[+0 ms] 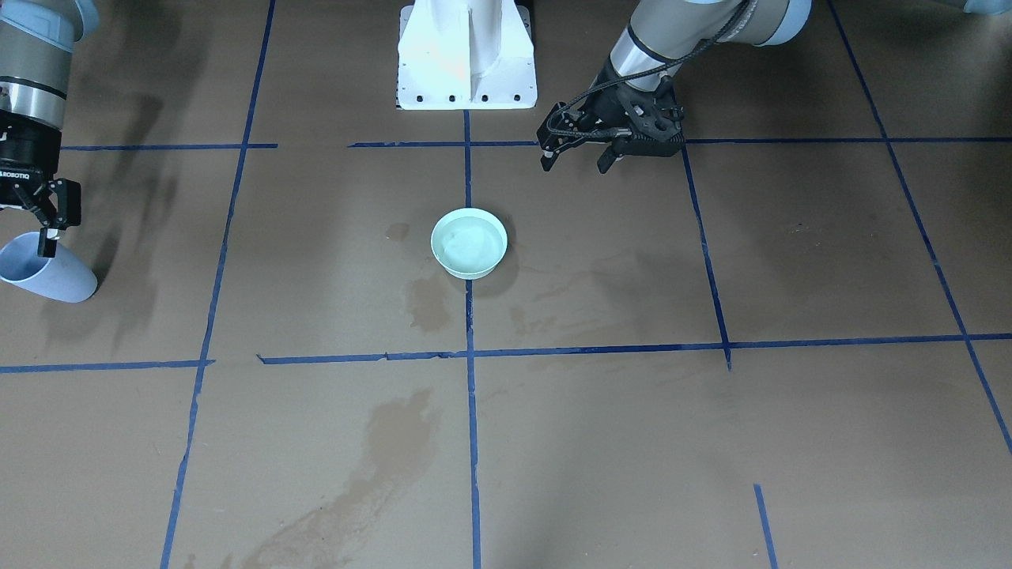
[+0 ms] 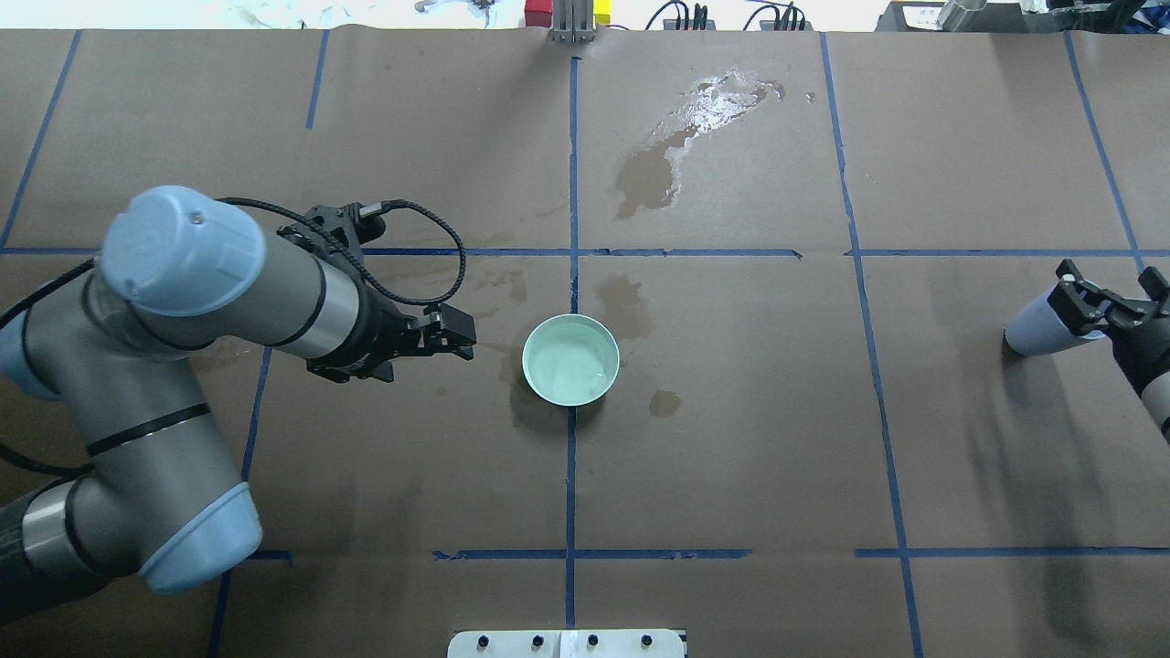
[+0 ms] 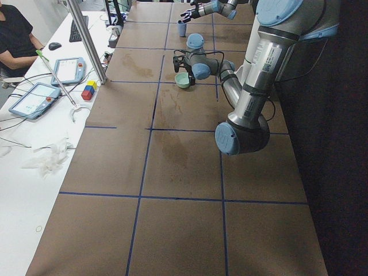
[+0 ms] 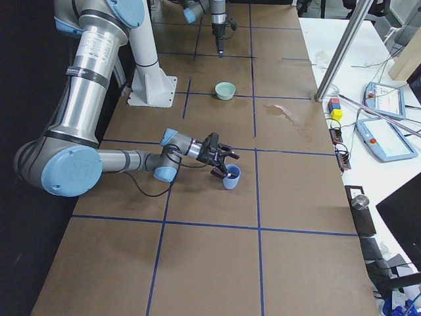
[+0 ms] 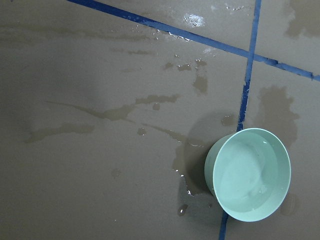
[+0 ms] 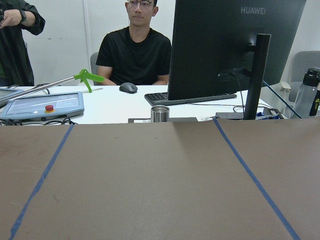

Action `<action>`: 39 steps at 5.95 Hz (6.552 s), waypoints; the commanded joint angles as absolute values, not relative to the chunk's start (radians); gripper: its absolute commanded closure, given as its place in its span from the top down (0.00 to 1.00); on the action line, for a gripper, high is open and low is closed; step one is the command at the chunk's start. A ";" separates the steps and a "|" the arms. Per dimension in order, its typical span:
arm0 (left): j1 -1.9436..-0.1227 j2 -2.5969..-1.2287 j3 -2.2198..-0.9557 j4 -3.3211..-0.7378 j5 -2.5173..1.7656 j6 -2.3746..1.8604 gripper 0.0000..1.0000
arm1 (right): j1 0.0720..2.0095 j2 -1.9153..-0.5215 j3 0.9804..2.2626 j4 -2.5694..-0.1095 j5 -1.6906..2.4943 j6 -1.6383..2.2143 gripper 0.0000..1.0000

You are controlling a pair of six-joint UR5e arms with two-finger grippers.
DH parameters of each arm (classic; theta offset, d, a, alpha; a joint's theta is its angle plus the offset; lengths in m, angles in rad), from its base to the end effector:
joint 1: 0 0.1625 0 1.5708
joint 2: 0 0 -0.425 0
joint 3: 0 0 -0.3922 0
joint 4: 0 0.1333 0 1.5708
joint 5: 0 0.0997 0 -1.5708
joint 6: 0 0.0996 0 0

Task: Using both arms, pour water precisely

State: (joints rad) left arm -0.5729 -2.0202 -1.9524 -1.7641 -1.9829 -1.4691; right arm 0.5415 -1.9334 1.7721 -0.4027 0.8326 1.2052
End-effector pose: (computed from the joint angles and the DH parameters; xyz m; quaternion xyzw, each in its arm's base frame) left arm 0.4358 -0.3922 0.2179 -0.0095 0.5117 -0.1017 0.8531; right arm -0.1983 -0.3531 0.5780 0.4812 -0.2660 0.2451 0.7985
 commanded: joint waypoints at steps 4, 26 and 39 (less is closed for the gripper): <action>-0.516 -2.189 -1.729 -1.717 -1.939 -1.470 1.00 | 0.990 -1.887 1.778 -0.420 1.512 0.839 1.00; -0.557 -2.041 -1.738 -1.944 -1.995 -1.410 0.00 | 1.546 -1.864 1.770 -0.819 2.293 0.207 1.00; -1.069 -1.560 -1.585 -2.022 -2.430 -0.522 0.00 | 1.555 -1.884 1.804 -1.250 2.445 -0.140 1.00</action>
State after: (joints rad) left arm -1.0575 -1.5597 -1.6173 -2.0221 -2.4277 -0.5353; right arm 1.5536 -1.8752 1.7967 -1.2502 2.4452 -0.1403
